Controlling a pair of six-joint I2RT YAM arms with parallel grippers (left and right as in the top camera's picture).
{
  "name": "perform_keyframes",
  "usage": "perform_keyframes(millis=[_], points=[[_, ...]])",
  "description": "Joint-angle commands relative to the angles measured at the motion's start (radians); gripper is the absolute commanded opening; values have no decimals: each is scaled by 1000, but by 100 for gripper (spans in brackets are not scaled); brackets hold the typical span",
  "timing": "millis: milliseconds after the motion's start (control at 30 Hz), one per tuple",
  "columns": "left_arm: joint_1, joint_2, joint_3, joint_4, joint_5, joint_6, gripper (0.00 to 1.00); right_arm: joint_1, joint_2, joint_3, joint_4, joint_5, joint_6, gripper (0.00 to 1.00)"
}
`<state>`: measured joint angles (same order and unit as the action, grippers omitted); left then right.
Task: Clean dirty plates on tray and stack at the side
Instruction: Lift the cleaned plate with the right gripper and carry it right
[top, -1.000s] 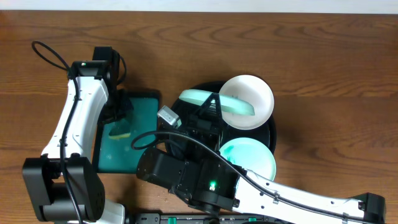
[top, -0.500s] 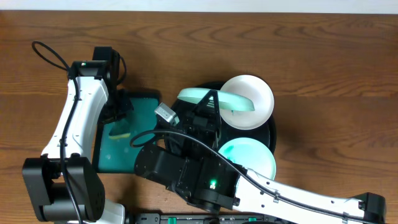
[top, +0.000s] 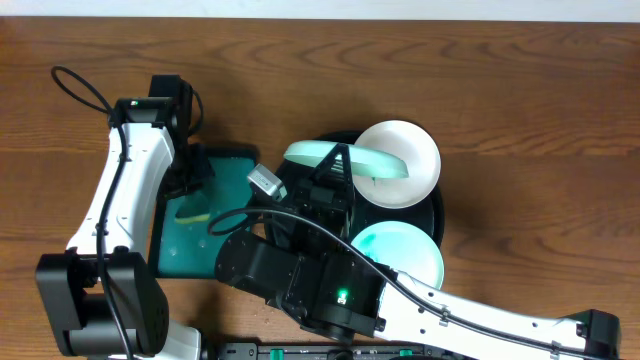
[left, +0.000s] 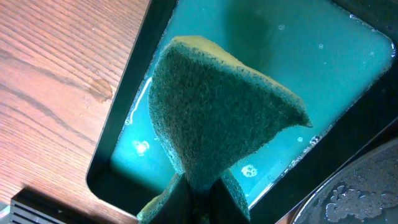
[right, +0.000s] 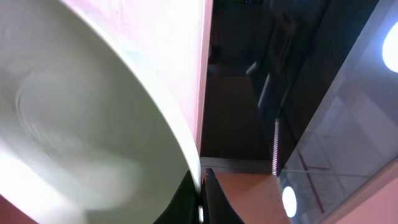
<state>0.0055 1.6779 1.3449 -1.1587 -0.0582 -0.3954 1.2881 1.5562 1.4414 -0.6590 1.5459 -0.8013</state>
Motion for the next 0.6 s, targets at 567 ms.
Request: perform_keyframes(millis=[567], points=[[3, -3, 1, -13, -2, 6, 7, -277, 16, 15, -277, -910, 1034, 1]])
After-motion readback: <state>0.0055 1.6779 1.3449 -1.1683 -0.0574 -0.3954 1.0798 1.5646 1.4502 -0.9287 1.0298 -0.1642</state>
